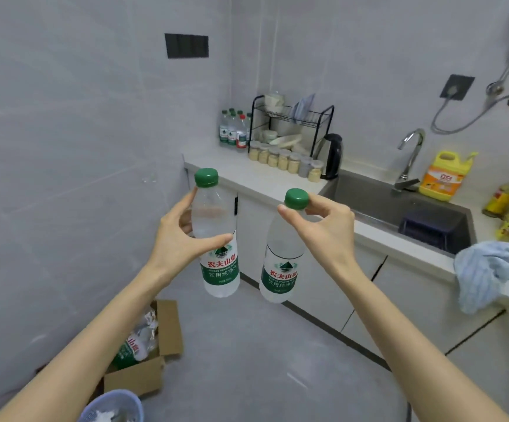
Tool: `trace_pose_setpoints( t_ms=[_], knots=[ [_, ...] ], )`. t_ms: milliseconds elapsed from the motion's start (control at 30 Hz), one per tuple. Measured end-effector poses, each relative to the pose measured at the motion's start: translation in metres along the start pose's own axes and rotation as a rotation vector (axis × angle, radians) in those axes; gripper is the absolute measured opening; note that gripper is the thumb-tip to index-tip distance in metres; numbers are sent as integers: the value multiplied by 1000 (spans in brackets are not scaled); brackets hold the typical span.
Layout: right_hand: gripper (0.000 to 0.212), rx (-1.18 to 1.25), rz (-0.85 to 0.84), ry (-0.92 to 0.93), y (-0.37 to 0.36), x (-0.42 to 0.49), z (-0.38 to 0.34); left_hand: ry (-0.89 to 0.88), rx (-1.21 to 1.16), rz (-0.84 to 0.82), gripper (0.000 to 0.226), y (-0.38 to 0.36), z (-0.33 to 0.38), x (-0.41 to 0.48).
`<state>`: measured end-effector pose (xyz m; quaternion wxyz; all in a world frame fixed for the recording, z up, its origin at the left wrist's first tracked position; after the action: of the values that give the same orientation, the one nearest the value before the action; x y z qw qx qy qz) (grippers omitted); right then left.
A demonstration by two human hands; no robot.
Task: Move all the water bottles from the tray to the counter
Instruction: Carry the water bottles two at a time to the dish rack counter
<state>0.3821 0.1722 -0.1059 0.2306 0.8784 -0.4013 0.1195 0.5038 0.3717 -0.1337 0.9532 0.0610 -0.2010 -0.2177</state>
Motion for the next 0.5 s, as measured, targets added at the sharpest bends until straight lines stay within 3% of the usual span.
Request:
trace_pose_setpoints(
  t_ms=[500],
  knots=[
    [26, 43, -134, -33, -181, 261, 76, 71, 9, 148, 98, 33, -138, 263]
  ],
)
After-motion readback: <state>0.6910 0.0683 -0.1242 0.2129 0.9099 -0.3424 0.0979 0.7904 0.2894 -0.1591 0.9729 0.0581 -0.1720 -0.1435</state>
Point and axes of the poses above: each hand's wrist, its own x-axis towards the middle knuckle, its own y-axis out of the back of the hand, z = x × y, the point moved 6 cm from there along x, towards the middle knuckle, and after that the axes turned 4 degrees about -y, right-handed, at the moved point
